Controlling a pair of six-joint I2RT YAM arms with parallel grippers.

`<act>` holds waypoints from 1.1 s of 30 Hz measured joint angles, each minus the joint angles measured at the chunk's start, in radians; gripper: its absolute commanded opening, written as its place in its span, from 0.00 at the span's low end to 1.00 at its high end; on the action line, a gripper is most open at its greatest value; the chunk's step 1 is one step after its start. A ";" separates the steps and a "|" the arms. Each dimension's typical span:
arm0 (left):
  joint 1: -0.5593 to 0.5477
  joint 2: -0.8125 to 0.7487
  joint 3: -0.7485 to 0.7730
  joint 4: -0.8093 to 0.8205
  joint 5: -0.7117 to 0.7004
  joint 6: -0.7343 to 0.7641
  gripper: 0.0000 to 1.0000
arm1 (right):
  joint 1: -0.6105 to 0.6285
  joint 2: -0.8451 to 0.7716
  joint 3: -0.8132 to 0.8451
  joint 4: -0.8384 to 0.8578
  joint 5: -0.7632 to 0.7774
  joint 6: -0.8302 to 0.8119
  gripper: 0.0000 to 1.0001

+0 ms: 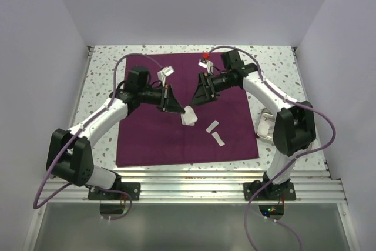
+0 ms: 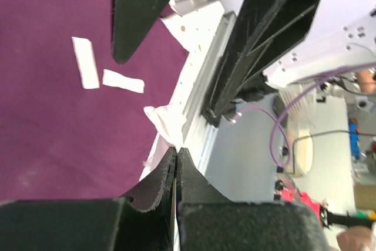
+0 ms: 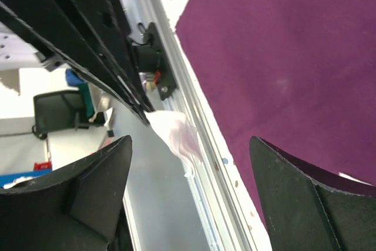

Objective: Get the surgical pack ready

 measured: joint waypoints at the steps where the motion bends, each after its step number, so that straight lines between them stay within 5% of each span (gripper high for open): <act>1: -0.003 -0.002 -0.006 0.003 0.013 0.000 0.00 | 0.003 -0.001 -0.003 0.006 -0.018 0.000 0.82; 8: -0.005 -0.005 -0.007 0.037 0.076 0.000 0.00 | 0.057 -0.033 -0.060 0.005 -0.087 -0.002 0.69; 11: -0.005 -0.005 -0.006 0.043 0.089 0.000 0.00 | 0.077 -0.048 -0.092 0.009 -0.100 0.002 0.50; 12: -0.005 -0.005 -0.006 0.046 0.092 0.000 0.00 | 0.082 -0.053 -0.105 0.013 -0.105 0.009 0.29; 15: -0.005 0.002 -0.002 0.051 0.105 0.000 0.00 | 0.087 -0.059 -0.132 0.034 -0.114 0.035 0.00; 16: -0.005 0.005 0.001 0.052 0.106 0.000 0.07 | 0.087 -0.059 -0.138 0.038 -0.114 0.044 0.00; 17: -0.005 0.009 0.003 0.052 0.105 0.001 0.33 | 0.087 -0.059 -0.144 0.044 -0.113 0.053 0.00; 19: -0.005 0.022 0.014 0.045 0.089 0.011 0.50 | 0.085 -0.059 -0.152 0.051 -0.098 0.064 0.00; 25: 0.013 0.081 0.077 -0.029 -0.066 0.035 0.55 | 0.002 -0.089 -0.195 0.022 0.079 0.105 0.00; 33: 0.068 0.170 0.133 -0.193 -0.330 0.098 0.54 | -0.476 -0.255 -0.281 -0.145 0.486 0.149 0.00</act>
